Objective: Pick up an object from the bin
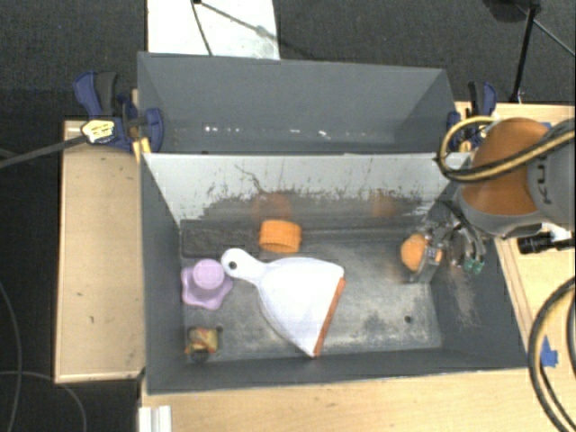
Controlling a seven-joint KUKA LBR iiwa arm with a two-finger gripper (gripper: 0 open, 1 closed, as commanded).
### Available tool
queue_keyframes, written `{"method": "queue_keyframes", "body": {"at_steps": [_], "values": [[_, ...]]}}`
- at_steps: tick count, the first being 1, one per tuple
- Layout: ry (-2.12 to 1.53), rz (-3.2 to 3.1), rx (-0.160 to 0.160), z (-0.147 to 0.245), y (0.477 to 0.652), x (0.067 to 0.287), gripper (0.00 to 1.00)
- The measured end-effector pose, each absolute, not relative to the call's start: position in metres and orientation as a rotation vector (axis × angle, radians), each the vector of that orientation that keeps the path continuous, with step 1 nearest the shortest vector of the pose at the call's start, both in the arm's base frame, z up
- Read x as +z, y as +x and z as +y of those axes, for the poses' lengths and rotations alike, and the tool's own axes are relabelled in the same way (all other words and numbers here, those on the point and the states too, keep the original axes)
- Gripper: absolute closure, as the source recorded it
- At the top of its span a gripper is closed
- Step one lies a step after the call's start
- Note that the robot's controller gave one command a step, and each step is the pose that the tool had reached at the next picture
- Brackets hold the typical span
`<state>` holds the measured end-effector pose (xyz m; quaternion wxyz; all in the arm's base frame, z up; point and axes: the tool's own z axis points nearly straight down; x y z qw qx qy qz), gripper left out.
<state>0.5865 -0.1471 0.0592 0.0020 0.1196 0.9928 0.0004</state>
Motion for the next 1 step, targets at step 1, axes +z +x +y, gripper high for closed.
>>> {"method": "queue_keyframes", "body": {"at_steps": [1], "values": [[0.372,3.121,0.001,-0.1468,0.5853,0.0667,1.0]]}}
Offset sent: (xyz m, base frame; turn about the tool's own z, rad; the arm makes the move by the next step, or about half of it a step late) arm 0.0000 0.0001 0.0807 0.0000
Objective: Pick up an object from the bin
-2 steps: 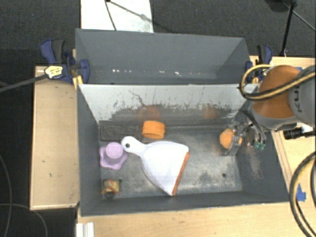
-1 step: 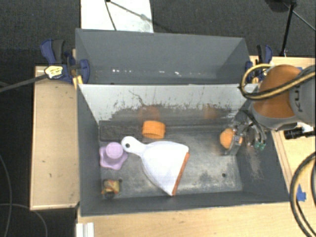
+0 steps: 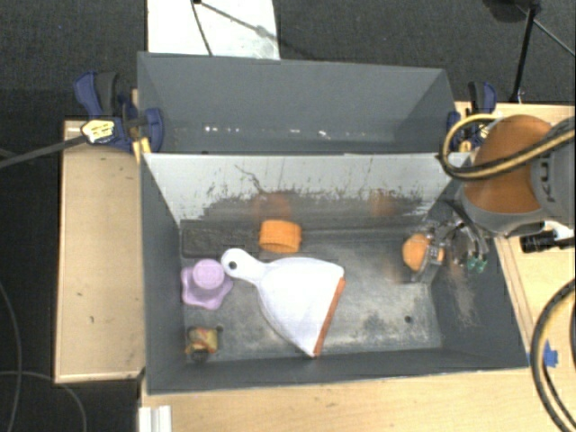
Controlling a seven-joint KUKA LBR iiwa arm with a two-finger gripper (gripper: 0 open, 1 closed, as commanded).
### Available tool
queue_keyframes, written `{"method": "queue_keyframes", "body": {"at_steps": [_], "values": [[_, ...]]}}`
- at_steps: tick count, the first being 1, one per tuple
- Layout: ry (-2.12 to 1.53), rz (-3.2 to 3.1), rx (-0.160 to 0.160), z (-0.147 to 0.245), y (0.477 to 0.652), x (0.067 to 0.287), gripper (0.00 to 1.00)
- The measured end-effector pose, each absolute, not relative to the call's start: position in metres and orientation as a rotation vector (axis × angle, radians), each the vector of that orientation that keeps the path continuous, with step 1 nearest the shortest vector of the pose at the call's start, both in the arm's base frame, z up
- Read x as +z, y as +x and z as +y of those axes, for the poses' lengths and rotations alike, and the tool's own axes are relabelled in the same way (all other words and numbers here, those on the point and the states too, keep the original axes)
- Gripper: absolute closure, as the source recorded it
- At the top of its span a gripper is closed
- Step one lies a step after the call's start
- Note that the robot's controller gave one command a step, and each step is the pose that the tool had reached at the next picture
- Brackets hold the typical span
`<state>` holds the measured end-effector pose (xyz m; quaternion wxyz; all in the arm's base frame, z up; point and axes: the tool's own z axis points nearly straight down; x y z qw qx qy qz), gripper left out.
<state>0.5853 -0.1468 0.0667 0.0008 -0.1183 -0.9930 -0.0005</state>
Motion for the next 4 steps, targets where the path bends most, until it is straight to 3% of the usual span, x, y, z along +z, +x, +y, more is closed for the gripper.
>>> {"method": "queue_keyframes", "body": {"at_steps": [4], "values": [[-0.367,-3.125,-0.001,-0.147,0.586,0.14,1.0]]}}
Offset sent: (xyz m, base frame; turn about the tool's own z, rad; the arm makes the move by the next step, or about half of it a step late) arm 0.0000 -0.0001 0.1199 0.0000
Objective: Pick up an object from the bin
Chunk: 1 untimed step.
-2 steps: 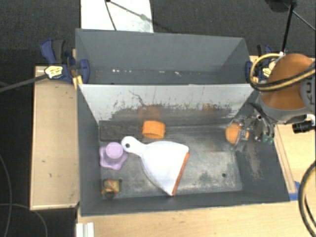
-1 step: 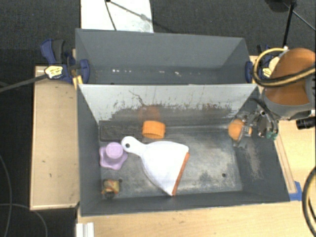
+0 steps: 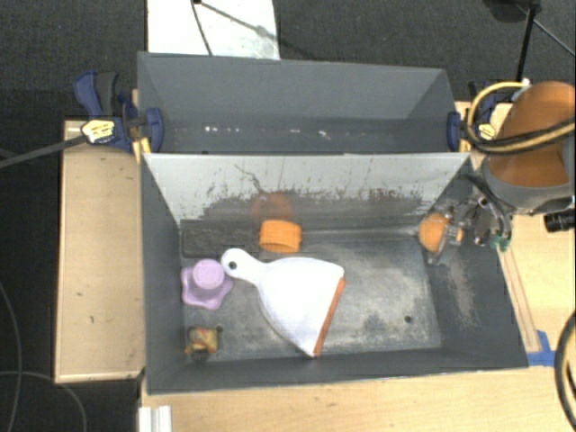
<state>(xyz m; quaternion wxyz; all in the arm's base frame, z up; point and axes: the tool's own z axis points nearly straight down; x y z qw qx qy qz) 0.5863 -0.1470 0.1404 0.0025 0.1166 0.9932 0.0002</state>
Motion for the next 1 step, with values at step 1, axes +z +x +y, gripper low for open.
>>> {"method": "queue_keyframes", "body": {"at_steps": [1], "values": [[0.364,3.116,0.0,-0.1469,0.586,0.1513,1.0]]}}
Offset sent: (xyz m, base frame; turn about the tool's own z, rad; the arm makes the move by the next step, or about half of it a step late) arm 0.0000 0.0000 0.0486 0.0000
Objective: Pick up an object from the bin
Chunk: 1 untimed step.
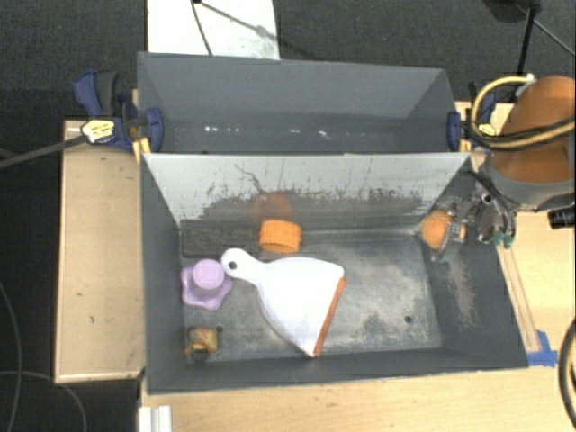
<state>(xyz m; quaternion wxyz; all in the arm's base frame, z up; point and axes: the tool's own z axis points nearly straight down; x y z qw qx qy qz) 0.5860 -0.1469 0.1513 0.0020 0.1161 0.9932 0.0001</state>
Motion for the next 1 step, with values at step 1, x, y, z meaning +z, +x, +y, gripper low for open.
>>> {"method": "queue_keyframes", "body": {"at_steps": [1], "values": [[0.363,3.118,0.001,-0.1469,0.586,0.1622,1.0]]}}
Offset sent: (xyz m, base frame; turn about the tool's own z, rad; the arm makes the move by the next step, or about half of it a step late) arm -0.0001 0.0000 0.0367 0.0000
